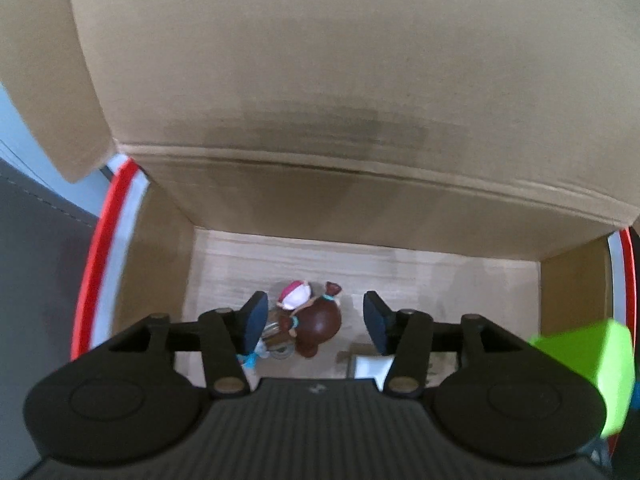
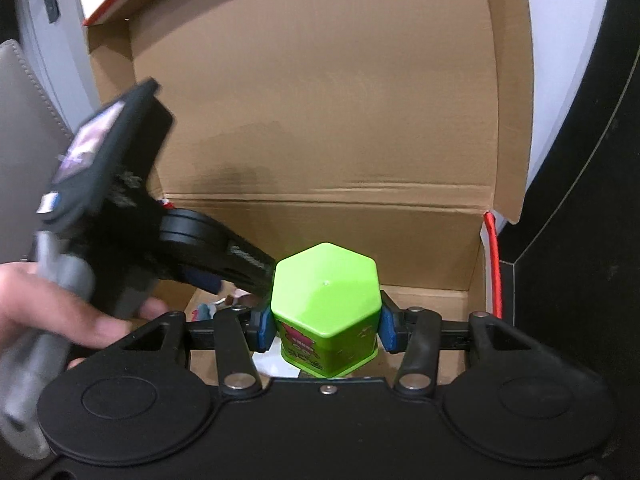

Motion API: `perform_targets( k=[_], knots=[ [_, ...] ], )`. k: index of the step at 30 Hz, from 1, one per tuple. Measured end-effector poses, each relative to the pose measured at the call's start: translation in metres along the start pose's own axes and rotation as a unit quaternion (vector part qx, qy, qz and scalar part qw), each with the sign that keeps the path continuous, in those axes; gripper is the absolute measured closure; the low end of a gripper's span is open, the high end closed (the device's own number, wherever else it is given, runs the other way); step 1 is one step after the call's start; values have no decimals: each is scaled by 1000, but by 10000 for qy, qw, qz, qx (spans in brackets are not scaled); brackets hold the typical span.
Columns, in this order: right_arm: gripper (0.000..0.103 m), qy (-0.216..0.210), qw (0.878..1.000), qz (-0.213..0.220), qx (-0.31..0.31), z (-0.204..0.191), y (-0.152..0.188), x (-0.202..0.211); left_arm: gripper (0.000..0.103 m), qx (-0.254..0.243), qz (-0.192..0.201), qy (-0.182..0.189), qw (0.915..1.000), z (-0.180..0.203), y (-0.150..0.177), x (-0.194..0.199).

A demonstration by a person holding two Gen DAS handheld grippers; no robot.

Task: Organize objects
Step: 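Lift the bear and green container and carry both into the shoebox, then open right tool to drop the green container while left tool releases the bear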

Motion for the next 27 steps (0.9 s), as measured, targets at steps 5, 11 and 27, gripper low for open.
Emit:
perform_targets(
  k=[5, 11, 27],
  knots=[
    [55, 114, 9999, -57, -12, 0, -6, -11, 46, -6, 161, 64, 9998, -3, 5, 24],
    [55, 187, 9996, -220, -15, -2, -14, -30, 43, 72, 187, 36, 9998, -13, 10, 45],
    [50, 372, 9972, -637, 115, -2, -15, -68, 42, 557, 206, 0, 9982, -43, 33, 99]
  ],
)
Point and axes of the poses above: each gripper's, at about its wrist camera, not at the fingertips, and x roughly against the way its jaws point, z to its right, y to its underside, the point moved 5 cm from there along -x, roughly the way its jaws point, and after that the axes turned 4 degrees about -z, right-handed, at the moved point
